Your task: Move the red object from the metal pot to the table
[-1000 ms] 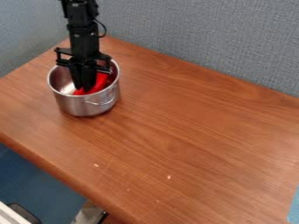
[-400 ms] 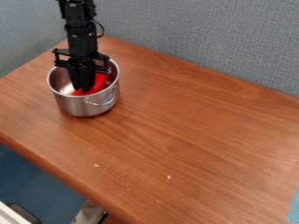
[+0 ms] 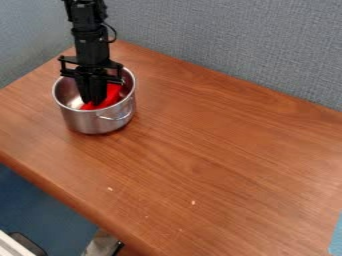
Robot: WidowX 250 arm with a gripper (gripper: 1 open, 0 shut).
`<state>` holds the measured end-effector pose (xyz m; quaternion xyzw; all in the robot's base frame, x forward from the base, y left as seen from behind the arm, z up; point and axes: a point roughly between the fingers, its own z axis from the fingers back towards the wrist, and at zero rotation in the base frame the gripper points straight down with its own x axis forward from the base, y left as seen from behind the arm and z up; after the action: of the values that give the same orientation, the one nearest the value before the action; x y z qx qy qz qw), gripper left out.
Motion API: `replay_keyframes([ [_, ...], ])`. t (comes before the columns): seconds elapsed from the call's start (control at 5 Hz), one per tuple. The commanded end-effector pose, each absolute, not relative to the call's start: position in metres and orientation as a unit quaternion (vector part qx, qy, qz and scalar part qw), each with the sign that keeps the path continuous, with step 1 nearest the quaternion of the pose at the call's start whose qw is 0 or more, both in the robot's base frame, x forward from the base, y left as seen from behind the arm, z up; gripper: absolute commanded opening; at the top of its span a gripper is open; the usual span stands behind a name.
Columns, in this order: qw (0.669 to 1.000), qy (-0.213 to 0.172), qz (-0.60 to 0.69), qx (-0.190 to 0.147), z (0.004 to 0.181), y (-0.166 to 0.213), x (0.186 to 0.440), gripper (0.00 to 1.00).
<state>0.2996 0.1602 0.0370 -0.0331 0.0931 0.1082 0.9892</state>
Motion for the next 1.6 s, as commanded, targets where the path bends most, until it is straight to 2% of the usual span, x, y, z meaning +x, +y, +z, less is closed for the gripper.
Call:
replay_keyframes([
  [0.0, 0.992, 0.037, 0.116, -0.015, 0.076, 0.171, 0.308, 0.0],
  [1.4, 0.993, 0.023, 0.112, -0.018, 0.087, 0.168, 0.305, 0.0],
])
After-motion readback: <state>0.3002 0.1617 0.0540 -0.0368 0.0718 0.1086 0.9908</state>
